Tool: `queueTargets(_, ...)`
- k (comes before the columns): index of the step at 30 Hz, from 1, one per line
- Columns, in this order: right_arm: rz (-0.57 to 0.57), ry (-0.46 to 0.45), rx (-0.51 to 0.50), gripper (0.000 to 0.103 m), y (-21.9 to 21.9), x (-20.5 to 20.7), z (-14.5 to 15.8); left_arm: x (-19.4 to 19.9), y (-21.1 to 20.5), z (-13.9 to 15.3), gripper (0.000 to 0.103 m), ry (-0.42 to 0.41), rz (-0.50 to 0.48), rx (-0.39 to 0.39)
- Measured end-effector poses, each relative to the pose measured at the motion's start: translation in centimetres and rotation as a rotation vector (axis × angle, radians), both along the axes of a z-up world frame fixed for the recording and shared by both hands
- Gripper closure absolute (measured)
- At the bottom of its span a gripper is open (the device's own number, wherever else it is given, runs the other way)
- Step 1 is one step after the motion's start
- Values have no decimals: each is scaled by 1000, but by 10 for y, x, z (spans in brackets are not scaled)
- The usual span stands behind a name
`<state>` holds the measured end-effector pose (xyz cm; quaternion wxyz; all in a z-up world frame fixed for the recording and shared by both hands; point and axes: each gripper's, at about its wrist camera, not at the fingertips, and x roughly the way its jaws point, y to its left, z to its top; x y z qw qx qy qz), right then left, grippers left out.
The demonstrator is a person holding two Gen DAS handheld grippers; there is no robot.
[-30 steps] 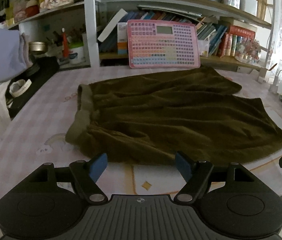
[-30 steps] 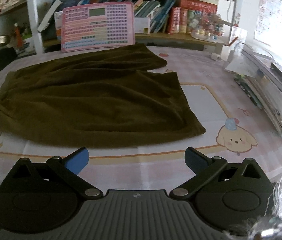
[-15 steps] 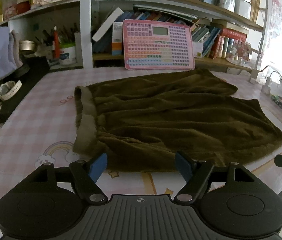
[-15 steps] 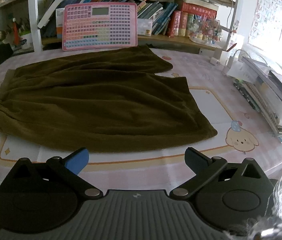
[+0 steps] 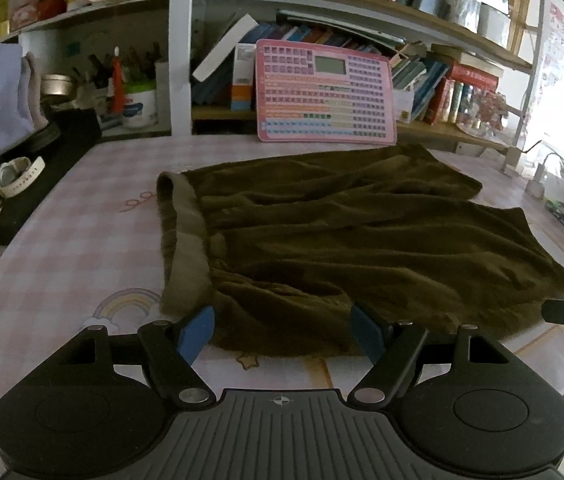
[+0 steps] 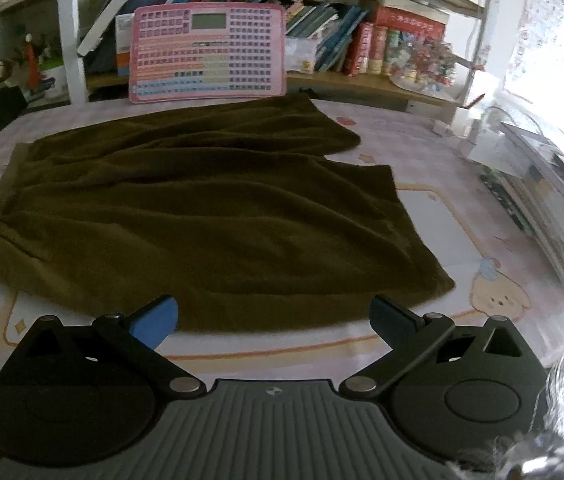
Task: Fold clothes
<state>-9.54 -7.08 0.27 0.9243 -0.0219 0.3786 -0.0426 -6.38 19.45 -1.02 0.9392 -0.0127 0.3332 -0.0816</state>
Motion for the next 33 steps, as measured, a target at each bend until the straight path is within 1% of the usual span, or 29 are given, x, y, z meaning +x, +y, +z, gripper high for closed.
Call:
queueTargets(6, 75, 9, 43, 0, -16, 34, 2, 22, -2, 4, 26, 1, 54, 9)
queueTargets(10, 164, 2, 56, 0, -42, 71, 9, 48, -7, 11, 26, -1, 109, 23)
queueTargets(13, 244, 2, 47, 0, -67, 108, 14, 68, -11, 15, 26, 15, 150, 24)
queueTargets(16, 312, 6, 38, 0, -93, 150, 16, 87, -22, 15, 26, 34, 181, 43)
queueTargets(22, 399, 31, 43, 0, -143, 245, 11, 127, -36, 13, 26, 79, 237, 80)
queueTargets(25, 435, 33, 31, 0, -166, 295, 8, 148, -36, 15, 26, 71, 247, 116)
queueTargets(29, 486, 36, 22, 0, -186, 354, -1, 178, -32, 18, 26, 67, 254, 148)
queueTargets(33, 516, 51, 19, 2, -193, 401, -15, 205, -32, 7, 26, 89, 297, 195)
